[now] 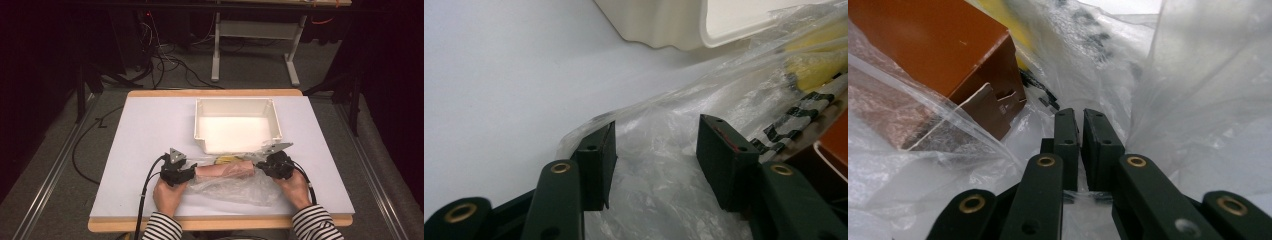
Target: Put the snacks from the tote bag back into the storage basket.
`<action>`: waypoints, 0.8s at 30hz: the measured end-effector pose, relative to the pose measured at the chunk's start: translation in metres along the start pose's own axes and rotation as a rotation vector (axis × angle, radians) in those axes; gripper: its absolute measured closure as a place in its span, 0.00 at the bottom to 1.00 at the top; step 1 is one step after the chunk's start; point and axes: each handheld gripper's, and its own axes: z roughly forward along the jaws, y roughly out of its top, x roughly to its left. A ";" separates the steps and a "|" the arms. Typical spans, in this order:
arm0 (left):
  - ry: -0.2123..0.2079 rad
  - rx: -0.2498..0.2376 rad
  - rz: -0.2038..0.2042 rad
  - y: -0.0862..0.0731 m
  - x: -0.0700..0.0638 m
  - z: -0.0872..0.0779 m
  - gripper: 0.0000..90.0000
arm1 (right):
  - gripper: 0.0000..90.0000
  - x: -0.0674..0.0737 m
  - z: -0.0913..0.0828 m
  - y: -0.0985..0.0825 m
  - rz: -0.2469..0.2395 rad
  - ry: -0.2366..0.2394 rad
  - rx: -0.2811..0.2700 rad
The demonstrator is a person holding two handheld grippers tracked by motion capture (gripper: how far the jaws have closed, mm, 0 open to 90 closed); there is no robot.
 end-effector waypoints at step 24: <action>0.016 0.006 0.015 0.000 -0.002 0.001 0.56 | 0.78 -0.009 -0.031 -0.002 -0.029 -0.096 -0.037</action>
